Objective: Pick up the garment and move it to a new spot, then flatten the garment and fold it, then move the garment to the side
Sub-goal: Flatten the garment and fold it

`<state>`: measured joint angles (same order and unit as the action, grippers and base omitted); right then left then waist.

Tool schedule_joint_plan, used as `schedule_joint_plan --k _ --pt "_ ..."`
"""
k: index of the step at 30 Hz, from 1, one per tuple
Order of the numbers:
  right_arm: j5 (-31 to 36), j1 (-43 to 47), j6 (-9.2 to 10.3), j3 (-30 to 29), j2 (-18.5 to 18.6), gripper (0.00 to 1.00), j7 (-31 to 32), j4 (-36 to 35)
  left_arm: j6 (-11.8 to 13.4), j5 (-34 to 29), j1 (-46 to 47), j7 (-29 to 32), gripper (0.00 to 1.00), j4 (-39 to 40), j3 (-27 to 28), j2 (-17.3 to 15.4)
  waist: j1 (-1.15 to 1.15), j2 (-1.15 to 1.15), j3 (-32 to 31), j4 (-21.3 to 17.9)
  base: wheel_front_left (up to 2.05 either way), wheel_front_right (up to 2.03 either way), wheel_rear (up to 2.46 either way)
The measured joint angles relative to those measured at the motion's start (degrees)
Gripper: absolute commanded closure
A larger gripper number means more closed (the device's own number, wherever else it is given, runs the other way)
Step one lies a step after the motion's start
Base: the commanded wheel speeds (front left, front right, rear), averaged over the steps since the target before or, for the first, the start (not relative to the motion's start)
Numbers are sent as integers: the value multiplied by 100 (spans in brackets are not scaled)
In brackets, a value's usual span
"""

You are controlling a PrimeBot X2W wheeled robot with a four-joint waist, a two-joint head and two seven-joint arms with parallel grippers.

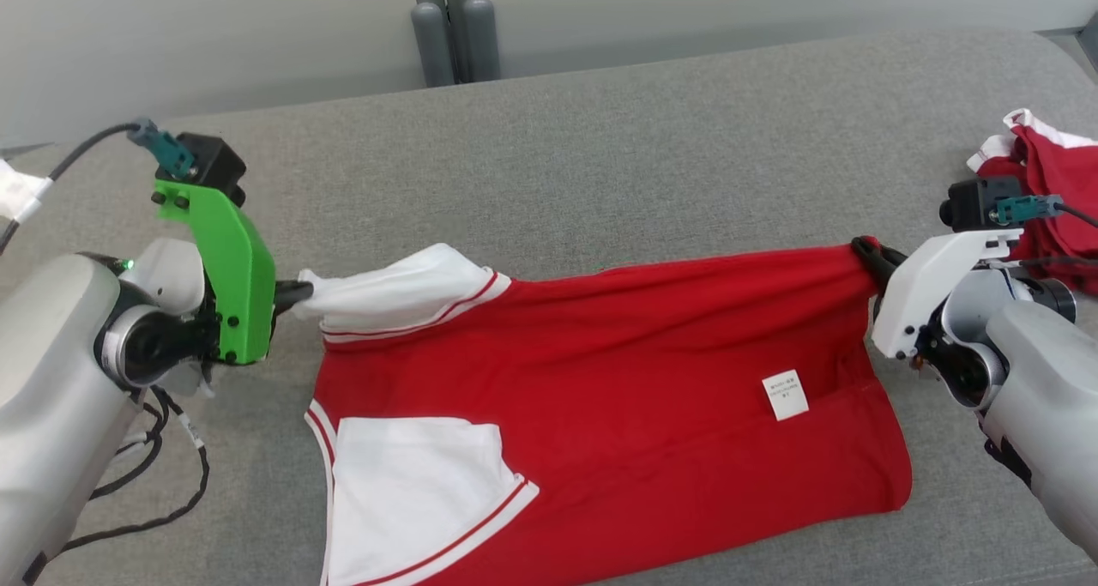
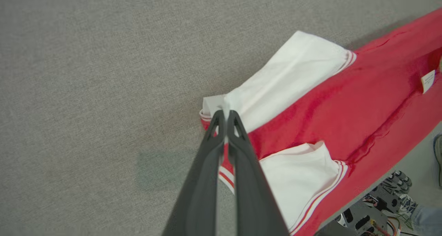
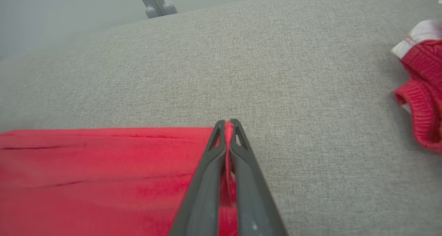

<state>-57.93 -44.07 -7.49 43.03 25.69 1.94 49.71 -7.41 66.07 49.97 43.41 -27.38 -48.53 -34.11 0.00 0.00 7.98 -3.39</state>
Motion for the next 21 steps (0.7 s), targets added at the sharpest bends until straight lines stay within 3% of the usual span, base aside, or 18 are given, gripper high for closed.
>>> schedule_joint_plan --k 5,11,21 --pt "-152 154 0 315 190 100 174 -140 71 332 -374 594 100 547 -110 -277 0 0 -227 68 0 0 0" --pt "-375 226 0 705 476 100 534 -393 359 616 -741 1106 100 1281 -208 -570 0 0 -323 150 0 0 0" --pt "-773 244 0 1244 759 100 873 -645 691 1080 -1229 1638 100 2182 -368 -746 0 0 -232 147 0 0 0"
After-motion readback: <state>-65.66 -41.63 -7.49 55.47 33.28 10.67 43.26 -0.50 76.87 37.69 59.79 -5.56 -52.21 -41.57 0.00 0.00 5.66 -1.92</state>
